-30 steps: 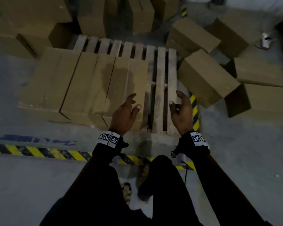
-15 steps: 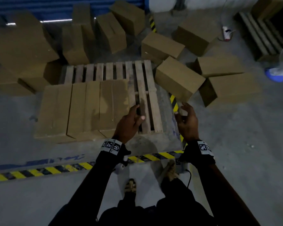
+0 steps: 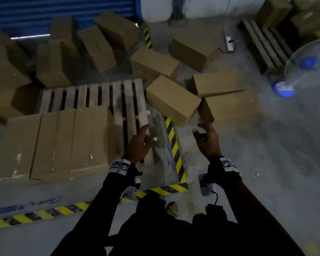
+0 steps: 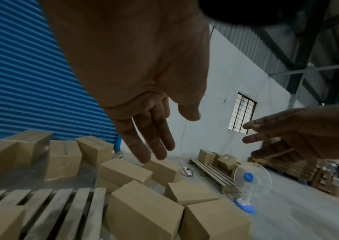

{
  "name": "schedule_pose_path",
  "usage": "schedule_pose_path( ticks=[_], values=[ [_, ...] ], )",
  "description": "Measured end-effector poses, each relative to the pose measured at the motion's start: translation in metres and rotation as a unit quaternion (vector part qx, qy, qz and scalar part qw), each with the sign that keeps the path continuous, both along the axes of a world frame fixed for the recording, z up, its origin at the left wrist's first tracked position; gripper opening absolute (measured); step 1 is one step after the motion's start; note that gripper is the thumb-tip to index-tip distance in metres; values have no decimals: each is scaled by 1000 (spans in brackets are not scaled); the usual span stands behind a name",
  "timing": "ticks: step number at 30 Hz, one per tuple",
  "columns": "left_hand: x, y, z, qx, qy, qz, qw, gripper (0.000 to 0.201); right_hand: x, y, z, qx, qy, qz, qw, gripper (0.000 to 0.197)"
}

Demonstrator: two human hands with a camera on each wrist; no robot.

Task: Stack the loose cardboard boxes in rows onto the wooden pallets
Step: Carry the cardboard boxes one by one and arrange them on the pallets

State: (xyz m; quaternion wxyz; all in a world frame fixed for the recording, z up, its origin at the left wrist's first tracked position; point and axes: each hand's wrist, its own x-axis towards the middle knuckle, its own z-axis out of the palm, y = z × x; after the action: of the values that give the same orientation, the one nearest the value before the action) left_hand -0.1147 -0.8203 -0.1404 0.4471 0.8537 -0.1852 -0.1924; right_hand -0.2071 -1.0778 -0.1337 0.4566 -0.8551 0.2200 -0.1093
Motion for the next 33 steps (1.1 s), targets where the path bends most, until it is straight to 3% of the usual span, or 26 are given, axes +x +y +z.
schedule_pose_path(
  ticks=[9,13,16,20,24,29,31,33],
  values=[
    [112,-154,-30,-18,-18,16,1000,61,107,-165,-19,-39,1,65,997,49],
    [176,-225,-37,-15,19,4,1000,61,170,-235,-18,-47,75,102,991,53],
    [224,-269,-39,-17,42,9,999,62,216,-280,-15,-68,92,134,984,46],
    [273,-301,-44,13,58,31,998,68,278,-323,-29,-68,117,141,981,51],
    [321,-323,-63,51,75,73,993,74,356,-354,-52,-65,133,206,967,57],
    [364,-341,-134,95,78,171,978,87,455,-378,-121,-39,189,241,951,51],
    [380,-355,-180,94,91,209,969,89,495,-387,-176,-58,193,271,941,45],
    [393,-368,-236,99,103,224,964,91,526,-392,-235,-54,198,278,938,52]
  ],
)
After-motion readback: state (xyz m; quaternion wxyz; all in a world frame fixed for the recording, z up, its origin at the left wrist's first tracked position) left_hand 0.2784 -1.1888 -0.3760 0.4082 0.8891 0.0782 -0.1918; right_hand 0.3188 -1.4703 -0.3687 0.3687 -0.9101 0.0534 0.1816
